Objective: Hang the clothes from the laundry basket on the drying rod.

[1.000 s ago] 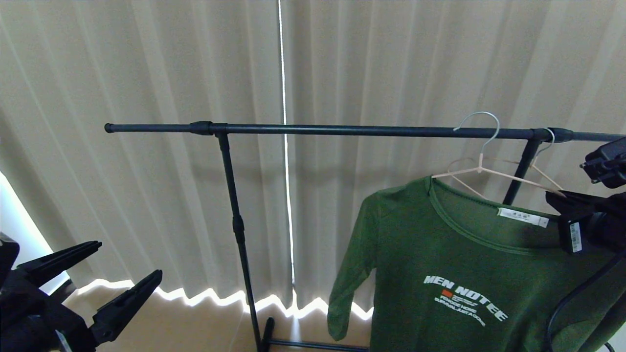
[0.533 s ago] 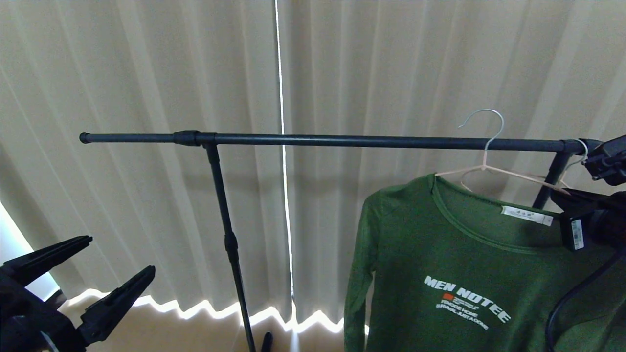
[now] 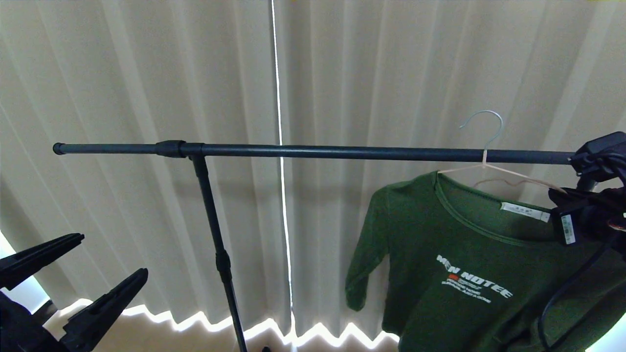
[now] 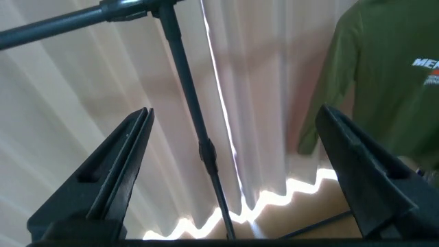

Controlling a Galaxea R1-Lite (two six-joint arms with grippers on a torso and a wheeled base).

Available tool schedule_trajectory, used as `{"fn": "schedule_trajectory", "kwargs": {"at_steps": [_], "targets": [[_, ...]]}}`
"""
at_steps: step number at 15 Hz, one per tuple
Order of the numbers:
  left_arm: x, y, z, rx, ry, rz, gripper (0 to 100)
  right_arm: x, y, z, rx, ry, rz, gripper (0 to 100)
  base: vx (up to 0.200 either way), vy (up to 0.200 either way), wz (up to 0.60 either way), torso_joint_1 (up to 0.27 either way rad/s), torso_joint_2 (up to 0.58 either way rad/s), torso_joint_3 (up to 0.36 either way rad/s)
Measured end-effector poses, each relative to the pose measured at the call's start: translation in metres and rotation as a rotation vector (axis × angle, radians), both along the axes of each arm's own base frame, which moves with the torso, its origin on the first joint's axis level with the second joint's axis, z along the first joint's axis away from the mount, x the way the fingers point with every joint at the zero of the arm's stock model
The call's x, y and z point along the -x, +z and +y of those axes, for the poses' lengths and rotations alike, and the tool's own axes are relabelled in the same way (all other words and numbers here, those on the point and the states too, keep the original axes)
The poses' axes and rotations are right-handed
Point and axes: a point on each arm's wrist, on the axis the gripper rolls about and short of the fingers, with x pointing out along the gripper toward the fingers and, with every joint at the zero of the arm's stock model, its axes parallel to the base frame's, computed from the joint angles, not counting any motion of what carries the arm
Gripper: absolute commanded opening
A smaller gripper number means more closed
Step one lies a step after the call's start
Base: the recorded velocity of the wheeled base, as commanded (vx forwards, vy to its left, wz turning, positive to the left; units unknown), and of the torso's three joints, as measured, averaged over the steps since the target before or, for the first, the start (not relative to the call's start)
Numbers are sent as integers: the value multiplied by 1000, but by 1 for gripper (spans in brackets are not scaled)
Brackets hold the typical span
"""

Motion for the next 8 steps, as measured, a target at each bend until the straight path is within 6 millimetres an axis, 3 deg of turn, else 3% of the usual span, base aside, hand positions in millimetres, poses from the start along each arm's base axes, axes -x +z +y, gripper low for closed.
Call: {"fn": "schedule_trajectory", "kwargs": {"at_steps": [8], "targets": [[1,0,0,0,0,-2,100,-9,-18,27,39,63,80,0,0,0,0,0,0,0]]}}
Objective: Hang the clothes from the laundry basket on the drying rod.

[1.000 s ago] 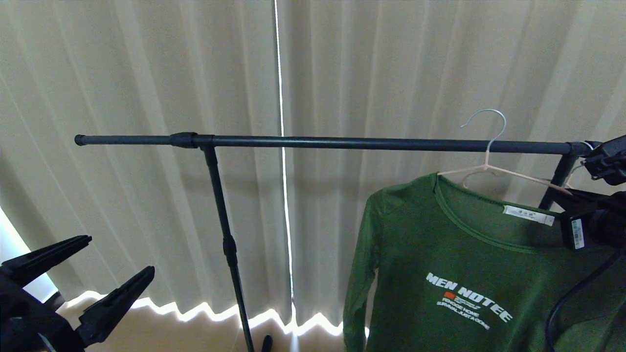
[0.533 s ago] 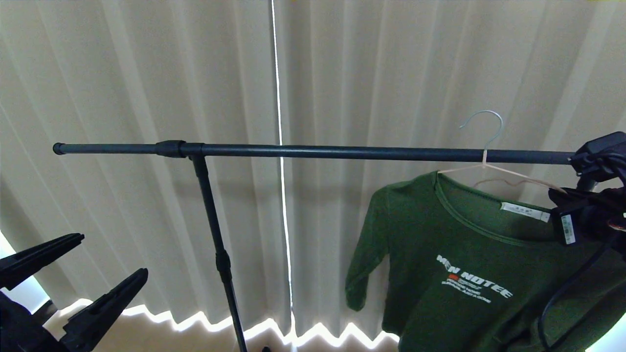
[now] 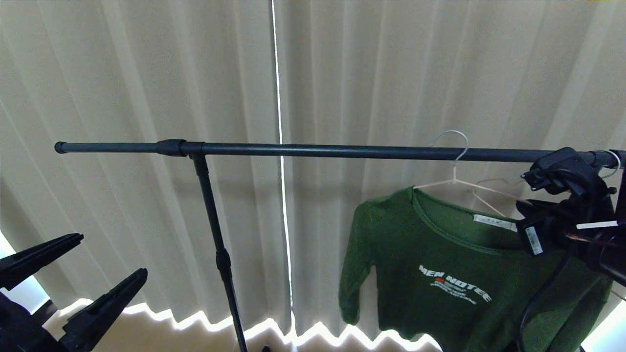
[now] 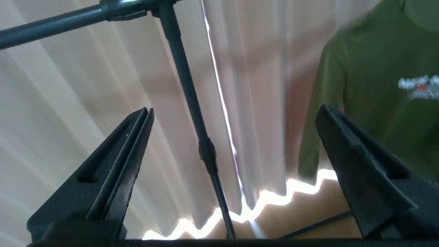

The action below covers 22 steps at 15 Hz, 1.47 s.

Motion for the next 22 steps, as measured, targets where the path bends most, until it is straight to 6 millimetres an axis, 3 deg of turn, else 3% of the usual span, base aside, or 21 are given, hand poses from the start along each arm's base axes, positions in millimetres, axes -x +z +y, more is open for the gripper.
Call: {"fn": "schedule_trajectory", "kwargs": {"at_steps": [10,11,15,18,22], "targets": [[1,0,0,1,0,-2,100,8,-13,14,7,85,44,0,0,0,0,0,0,0],[1,0,0,1,0,-2,100,10,-12,17,3,100,41,100,0,0,0,0,0,0],[1,-2,0,-2,0,6,100,17,-10,25,-29,165,31,100,0,0,0,0,0,0],[0,-3,0,-4,0,12,100,22,-10,30,-134,307,41,100,0,0,0,0,0,0],[1,-4,0,-3,1,12,100,36,-8,25,-182,367,17,100,0,0,0,0,0,0]]}}
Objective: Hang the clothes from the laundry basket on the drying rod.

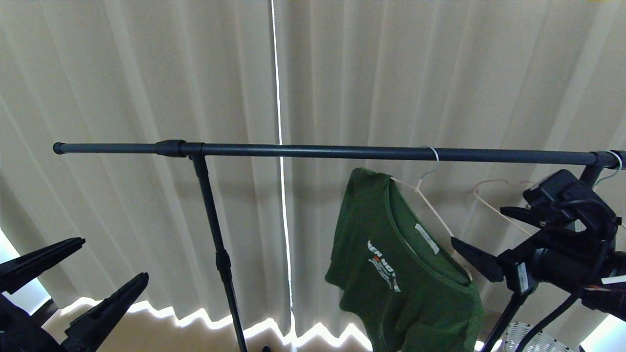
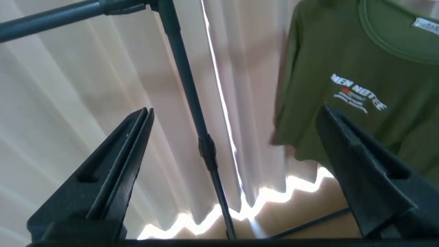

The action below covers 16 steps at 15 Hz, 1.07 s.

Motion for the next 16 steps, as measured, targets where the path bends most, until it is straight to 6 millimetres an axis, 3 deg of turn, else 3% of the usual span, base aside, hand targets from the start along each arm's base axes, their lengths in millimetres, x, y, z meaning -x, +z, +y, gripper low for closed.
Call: {"fn": "schedule_trajectory", "kwargs": {"at_steps": [8,11,16], "targets": [[5,1,7,10,62,-26,100,40,3,-45,-3,-175,-49,100,0,0,0,0,0,0],[6,1,10,11,91,-31,100,51,-1,-52,-4,-207,-50,100,0,0,0,0,0,0],[8,-4,11,8,96,-17,100,62,-7,-55,-19,-207,-61,100,-200,0,0,5,3,3]]}}
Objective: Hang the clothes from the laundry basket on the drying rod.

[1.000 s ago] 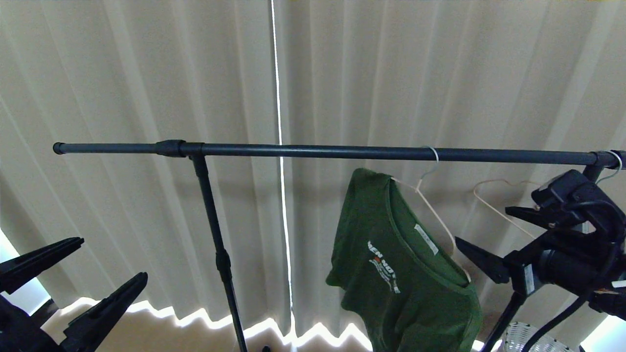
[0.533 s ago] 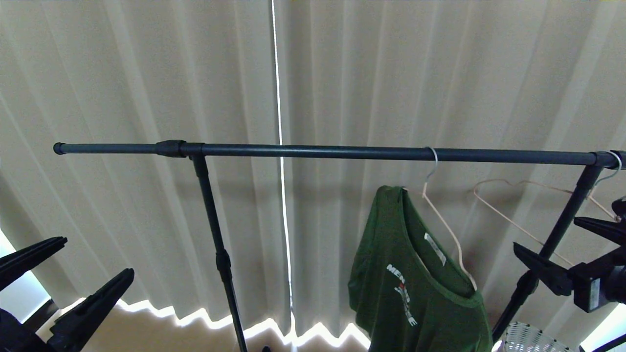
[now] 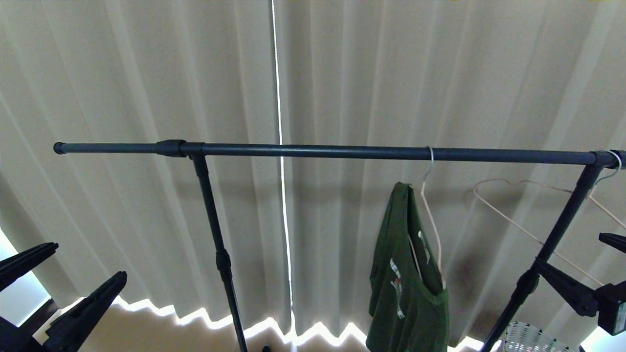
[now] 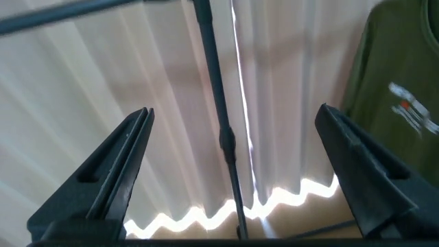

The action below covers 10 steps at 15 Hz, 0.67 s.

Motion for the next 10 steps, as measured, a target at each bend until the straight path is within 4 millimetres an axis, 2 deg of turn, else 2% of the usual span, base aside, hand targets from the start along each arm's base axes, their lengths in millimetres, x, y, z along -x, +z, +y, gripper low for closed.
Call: {"fn": "schedule_trajectory", "kwargs": {"at_steps": [3,8,10], "targets": [[0,-1,0,2,0,7,100,3,-2,-1,-3,1,-2,100,-200,0,0,1,1,5],[-5,-4,0,-4,16,36,100,9,-18,-2,6,4,49,100,-200,0,0,-2,4,3],[-6,-6,0,-6,21,46,100,11,-23,-3,-1,2,67,100,0,0,0,0,0,0]]}}
